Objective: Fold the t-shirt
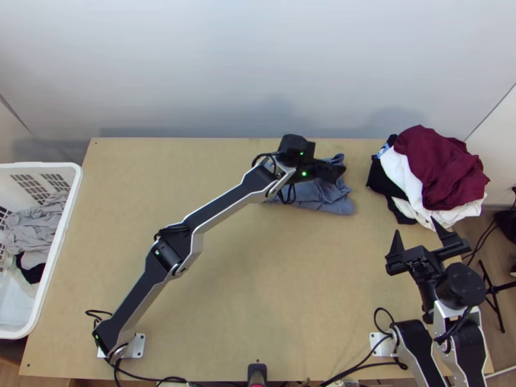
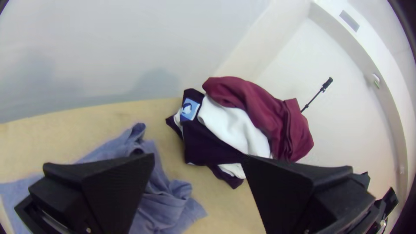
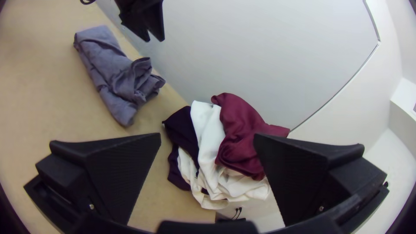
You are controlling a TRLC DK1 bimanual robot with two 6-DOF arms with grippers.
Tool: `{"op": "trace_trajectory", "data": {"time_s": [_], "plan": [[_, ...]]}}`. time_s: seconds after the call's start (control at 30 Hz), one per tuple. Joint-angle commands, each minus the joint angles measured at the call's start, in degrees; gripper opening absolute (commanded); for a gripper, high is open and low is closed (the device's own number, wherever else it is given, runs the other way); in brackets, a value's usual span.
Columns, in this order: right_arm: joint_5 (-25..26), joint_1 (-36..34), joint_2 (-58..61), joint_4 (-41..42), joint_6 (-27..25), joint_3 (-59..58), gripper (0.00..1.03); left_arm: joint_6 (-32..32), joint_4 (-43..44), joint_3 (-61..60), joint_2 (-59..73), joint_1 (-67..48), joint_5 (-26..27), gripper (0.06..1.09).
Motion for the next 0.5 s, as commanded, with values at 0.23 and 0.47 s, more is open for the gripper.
{"op": "trace_trajectory", "data": {"time_s": [0.23,0.47], "plan": [[0.8,-0.03,3.84,2.17,3.66,0.28,0.99,15.68,-17.01,-5.44,-5.64,5.22,-3.05,1.04],[-1.22,-0.21,23.43,-2.14,24.67,12.5,0.99,22.09,-27.2,-11.07,-10.47,8.38,-5.07,1.04]]}}
